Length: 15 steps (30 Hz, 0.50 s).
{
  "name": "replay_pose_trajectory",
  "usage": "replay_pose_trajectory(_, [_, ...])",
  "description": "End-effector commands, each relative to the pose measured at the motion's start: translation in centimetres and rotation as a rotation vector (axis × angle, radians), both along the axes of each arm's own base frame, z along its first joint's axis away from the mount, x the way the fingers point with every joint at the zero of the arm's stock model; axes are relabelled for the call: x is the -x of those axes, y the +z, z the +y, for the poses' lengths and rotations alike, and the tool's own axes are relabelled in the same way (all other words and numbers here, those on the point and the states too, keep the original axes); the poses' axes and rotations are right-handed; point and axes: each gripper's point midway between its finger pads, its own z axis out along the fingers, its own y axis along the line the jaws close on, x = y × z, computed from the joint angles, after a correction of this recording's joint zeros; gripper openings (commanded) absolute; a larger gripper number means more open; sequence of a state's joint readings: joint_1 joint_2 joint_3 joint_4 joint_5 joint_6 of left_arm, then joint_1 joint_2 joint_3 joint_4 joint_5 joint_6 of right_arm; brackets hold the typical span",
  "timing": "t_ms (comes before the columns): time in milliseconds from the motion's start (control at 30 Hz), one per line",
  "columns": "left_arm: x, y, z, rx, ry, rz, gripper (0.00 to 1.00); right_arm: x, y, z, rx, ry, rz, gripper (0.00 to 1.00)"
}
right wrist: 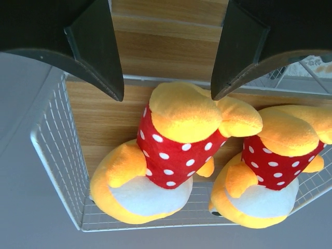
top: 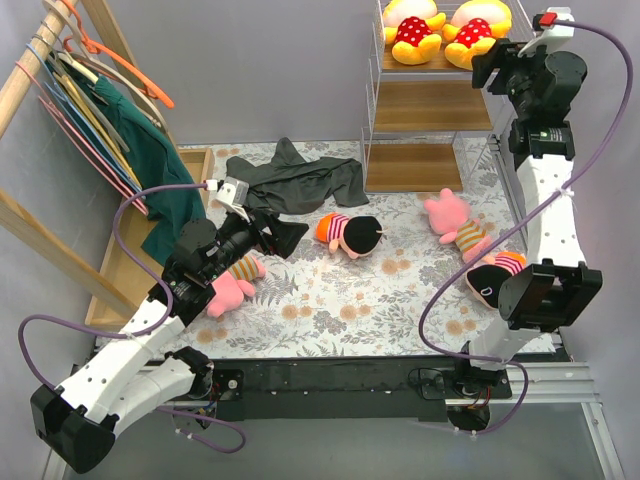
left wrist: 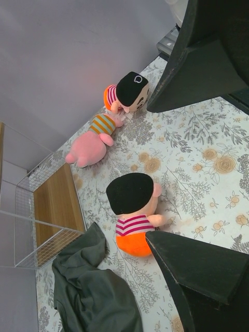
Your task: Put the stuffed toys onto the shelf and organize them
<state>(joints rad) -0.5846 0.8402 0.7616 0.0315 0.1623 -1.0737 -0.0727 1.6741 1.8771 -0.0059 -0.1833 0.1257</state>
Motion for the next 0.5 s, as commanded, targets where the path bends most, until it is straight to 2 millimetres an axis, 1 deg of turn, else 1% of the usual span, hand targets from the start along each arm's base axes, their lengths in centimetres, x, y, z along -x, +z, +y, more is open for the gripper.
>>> replay_pose_trajectory(0, [0.5,1.0,0.0,0.015,-0.015,-0.033,0.98,3.4,3.2,-1.6,-0.038,-0.098,-0.072,0.75])
replay_pose_trajectory(33, [0.6,0.9,0.0,0.015,-0.015,-0.031,0.98,3.8,2.8,-1.7,-0.044,-0.104,-0.064,0.75])
replay_pose_trajectory(133, [0.6,1.0,0.0,0.019,-0.018,-0.031,0.98,4.5,2.5,-1.7,-0.069,-0.106,-0.051,0.70])
replay_pose_trajectory(167, [0.7,1.1,0.0,0.020,-0.020,-0.033,0.98,4.6,2.1,-1.5,-0.076,-0.098,-0.040,0.63])
replay_pose_trajectory(233, [0.7,1.0,0.0,0.018,-0.022,-0.030,0.98,5.1,2.3,-0.9,-0.109,-0.069,-0.048,0.54])
replay_pose_trajectory(267, [0.7,1.0,0.0,0.019,-0.023,-0.029,0.98,5.1,1.7,-0.4,-0.123,-0.041,-0.036,0.48])
replay_pose_trajectory(333, [0.7,0.9,-0.1,0.017,-0.025,-0.027,0.98,5.4,2.1,0.5,-0.160,0.009,-0.054,0.40])
replay_pose_trajectory(367, [0.6,0.8,-0.1,0.017,-0.025,-0.025,0.98,5.3,1.8,0.7,-0.171,0.018,-0.050,0.38])
replay_pose_trajectory(400, [0.7,0.8,-0.2,0.017,-0.028,-0.025,0.98,5.2,1.9,0.9,-0.177,0.030,-0.058,0.36])
replay_pose_trajectory(433, [0.6,0.8,-0.1,0.017,-0.026,-0.025,0.98,5.0,1.7,1.1,-0.184,0.042,-0.055,0.33])
replay_pose_trajectory(467, [0.6,0.8,-0.1,0.016,-0.026,-0.024,0.98,4.8,1.7,1.1,-0.190,0.046,-0.056,0.32])
